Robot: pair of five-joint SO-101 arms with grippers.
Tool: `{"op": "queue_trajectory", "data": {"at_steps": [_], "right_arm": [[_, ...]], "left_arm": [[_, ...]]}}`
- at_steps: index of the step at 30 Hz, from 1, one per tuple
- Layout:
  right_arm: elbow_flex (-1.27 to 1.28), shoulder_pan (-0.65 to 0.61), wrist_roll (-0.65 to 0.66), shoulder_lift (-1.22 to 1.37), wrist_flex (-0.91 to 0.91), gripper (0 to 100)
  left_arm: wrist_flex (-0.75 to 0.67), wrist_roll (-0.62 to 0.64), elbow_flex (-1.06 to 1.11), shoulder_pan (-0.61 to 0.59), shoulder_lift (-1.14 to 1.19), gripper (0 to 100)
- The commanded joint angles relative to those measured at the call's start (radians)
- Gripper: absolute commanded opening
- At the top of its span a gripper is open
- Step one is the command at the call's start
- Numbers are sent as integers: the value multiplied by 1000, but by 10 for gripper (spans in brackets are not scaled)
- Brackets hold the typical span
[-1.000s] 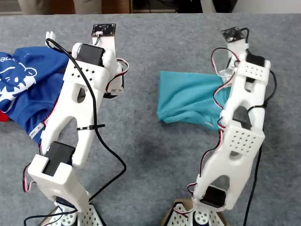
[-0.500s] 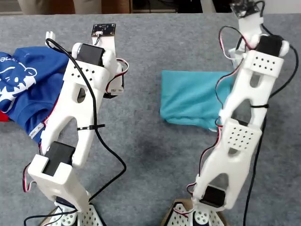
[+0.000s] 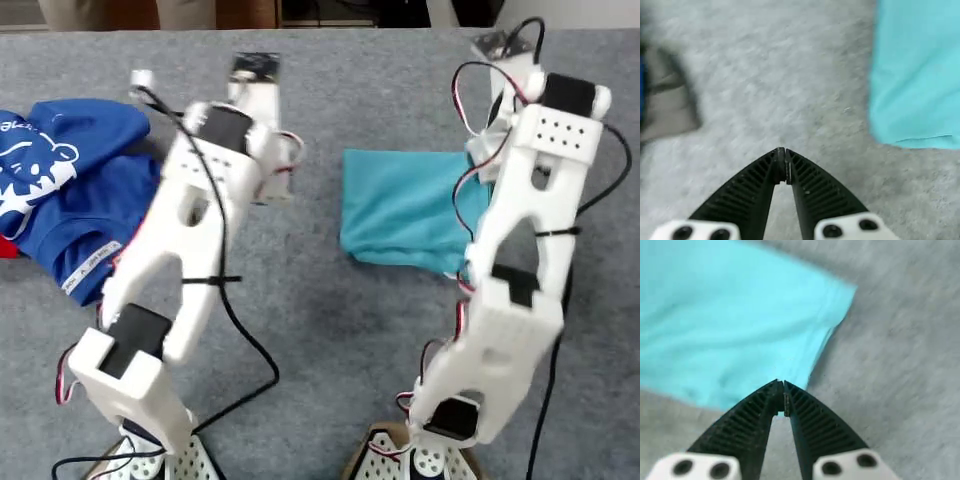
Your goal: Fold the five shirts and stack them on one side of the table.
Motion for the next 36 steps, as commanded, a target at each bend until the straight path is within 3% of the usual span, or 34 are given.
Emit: {"op": "queue_trajectory", "data": {"at_steps": [1,8,11,14,19,26,31,36], "right_arm": [[367,-18,-11,-243,-164,2],[900,48,-6,-386,-548,2],[1046,102,-5,-387,-684,2],[1118,160,-3,-389,-764,2],[1144,200,-3,-387,-807,2],[1145,174,-2,-395,-806,2],[1139,156,-2,-397,-801,2],[1095,108,54,-449,-684,2]], "left_arm": [[-295,0,110,72,-31,18],[-942,5,304,163,137,18],[-1076,55,265,210,252,18],[-1117,120,129,227,369,18],[-1082,209,-175,189,645,18],[-692,213,-724,98,906,18],[-517,209,-1068,97,1018,18],[-371,209,-1359,112,1089,18]]}}
